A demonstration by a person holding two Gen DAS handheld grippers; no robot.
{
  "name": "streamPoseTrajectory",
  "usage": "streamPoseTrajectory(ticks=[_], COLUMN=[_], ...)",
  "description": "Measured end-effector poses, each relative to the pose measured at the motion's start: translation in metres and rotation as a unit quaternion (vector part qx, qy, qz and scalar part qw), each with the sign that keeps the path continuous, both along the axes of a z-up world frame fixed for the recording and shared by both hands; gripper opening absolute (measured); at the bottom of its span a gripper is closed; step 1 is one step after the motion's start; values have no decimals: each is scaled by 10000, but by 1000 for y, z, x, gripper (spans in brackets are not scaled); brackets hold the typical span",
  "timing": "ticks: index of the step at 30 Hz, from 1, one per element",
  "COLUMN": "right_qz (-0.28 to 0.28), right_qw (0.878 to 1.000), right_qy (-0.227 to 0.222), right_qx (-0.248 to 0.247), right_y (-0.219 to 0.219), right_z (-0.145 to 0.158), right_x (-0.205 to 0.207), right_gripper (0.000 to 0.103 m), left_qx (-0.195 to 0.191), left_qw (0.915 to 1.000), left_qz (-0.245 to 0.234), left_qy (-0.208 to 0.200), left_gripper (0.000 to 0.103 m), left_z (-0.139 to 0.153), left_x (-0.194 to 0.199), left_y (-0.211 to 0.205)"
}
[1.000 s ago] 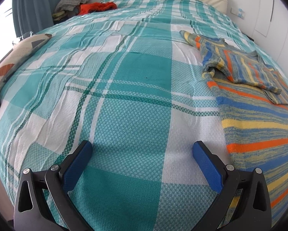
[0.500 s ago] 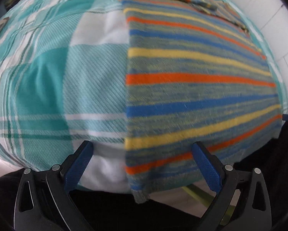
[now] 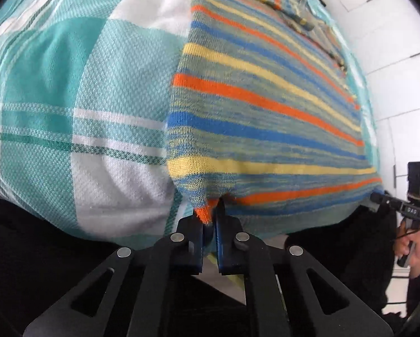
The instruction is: Fold small clothes
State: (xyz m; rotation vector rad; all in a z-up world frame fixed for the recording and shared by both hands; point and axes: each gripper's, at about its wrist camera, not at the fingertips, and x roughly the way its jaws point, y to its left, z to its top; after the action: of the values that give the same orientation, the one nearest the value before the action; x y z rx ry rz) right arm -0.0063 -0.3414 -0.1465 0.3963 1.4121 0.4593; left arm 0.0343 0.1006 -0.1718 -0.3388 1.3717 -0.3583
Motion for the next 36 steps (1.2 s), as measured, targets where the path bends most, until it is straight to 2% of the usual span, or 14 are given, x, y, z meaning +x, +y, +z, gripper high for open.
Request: streamPoseTrajectory(ticks=[7,14,15,17,18,19,21,23,25,30,31,33,34,36], right_qz=[-761,-1329,-1454,-1696,-1741,-1989,-2451,-2284,-1853,-424,-240,26,113,160], right_qw=[9875,9724,9699,9575,9556,9551,9468,9477,9590,9812,9831,9884,9907,9898], right_qy=[-662,-1256,-1306,-1431,-1427,-1430,-1427,-1554,-1800,-1769,-1724,-1503,-1329,-1268], right_qx=[1209,1450,1451,1841,1901,1667,1520,1596,1163,640,576,196,-257,-622], right_y=[-22,-45,-53,-61,-65,-68,-79,-82,-75,-32,-23,-13,-14,-29], right_z=[52,85,85,73,66,59,53,56,66,58,52,28,14,-3], right_x=[44,201,228,282,307,321,329,324,313,296,292,282,275,255], right_gripper=[7,7,7,13,27,53,59,59,59,59,59,58,52,28], left_qx=[-1193,-1154,-1031,-823,-756,-710,-785,-586,-213,-168,136,1283,1717,1868], left_qw=[9898,9866,9873,9851,9825,9796,9771,9803,9833,9863,9859,9785,9719,9688], left_qz=[444,619,723,1144,1400,1611,1673,1340,901,-393,-642,-1041,-1119,-979], left_qy=[-646,-974,-966,-981,-972,-966,-1053,-1327,-1565,-1591,-1541,-1232,-1157,-1304], left_gripper=[5,7,14,55,74,75,75,77,78,87,87,79,78,82], left_z=[72,95,94,88,85,84,87,95,100,76,62,27,16,23], left_x=[68,253,278,316,327,327,323,311,301,260,251,234,224,208], left_y=[24,5,-4,-7,-3,1,9,7,-6,-58,-69,-81,-77,-61])
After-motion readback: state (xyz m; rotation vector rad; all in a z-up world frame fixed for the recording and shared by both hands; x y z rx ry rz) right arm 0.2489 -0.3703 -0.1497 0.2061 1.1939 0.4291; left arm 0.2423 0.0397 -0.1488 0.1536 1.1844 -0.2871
